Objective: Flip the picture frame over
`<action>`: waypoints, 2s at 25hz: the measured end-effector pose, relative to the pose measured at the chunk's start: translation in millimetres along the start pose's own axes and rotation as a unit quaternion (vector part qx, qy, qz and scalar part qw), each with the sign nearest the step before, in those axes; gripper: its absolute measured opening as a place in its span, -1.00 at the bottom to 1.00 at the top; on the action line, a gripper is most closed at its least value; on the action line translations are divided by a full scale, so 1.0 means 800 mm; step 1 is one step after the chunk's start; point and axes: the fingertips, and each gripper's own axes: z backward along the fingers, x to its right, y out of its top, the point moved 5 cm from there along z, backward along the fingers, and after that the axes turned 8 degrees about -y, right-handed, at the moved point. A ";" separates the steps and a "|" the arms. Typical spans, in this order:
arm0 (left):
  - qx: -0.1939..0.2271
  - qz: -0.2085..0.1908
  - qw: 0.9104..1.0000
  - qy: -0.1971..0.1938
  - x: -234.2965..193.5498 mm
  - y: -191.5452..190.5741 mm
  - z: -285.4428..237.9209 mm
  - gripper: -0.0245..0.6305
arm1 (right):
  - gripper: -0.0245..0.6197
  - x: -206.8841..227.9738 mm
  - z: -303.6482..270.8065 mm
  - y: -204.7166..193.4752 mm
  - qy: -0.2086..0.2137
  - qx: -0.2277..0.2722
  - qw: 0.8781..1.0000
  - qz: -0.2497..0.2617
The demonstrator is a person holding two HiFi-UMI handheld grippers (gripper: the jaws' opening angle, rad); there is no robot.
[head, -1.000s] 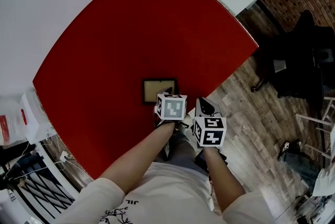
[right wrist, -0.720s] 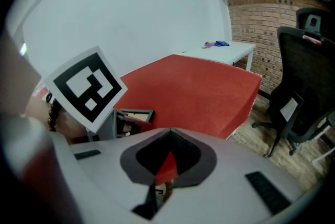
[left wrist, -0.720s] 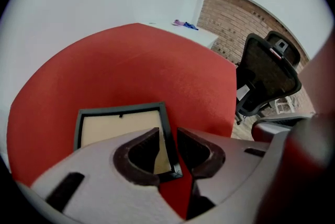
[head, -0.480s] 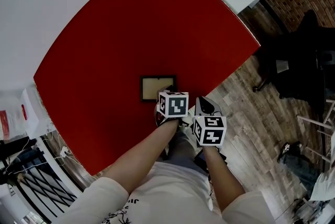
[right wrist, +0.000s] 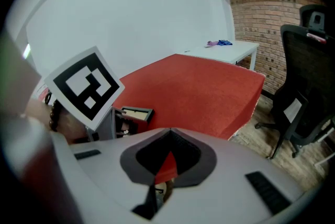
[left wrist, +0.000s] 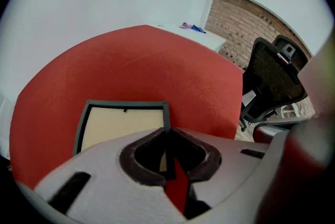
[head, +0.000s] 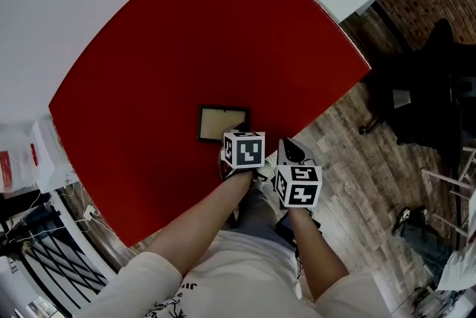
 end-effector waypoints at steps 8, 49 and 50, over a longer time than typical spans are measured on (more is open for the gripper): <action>0.040 0.023 0.998 -0.038 0.004 0.026 0.032 -0.78 | -0.91 -0.004 -0.004 0.003 0.006 0.002 1.000 0.002; 0.127 0.317 0.780 -0.524 -0.057 0.054 0.144 -0.78 | -0.91 -0.118 -0.004 0.025 0.173 0.053 0.979 0.097; 0.128 0.323 0.771 -0.534 -0.063 0.052 0.146 -0.78 | -0.91 -0.125 -0.004 0.025 0.176 0.054 0.978 0.102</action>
